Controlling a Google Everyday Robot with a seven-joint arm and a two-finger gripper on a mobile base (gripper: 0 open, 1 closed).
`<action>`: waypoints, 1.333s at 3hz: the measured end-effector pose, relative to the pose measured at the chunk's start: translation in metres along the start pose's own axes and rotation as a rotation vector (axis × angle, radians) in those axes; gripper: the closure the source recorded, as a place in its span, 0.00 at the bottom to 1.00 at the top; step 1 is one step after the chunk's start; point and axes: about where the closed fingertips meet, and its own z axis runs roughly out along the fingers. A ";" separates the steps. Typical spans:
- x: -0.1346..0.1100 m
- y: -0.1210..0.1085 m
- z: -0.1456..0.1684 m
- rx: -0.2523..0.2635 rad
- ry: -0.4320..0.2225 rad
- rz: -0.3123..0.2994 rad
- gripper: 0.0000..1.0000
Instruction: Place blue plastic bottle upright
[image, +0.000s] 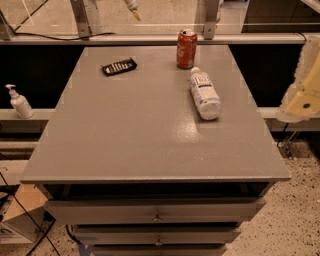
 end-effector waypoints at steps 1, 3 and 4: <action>0.000 0.000 0.000 0.000 0.000 0.000 0.00; 0.000 0.000 0.000 0.000 0.000 0.000 0.00; 0.000 0.000 0.000 0.000 0.000 0.000 0.00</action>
Offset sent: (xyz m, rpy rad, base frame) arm 0.0060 -0.0020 -0.0123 0.0043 0.0514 -0.0129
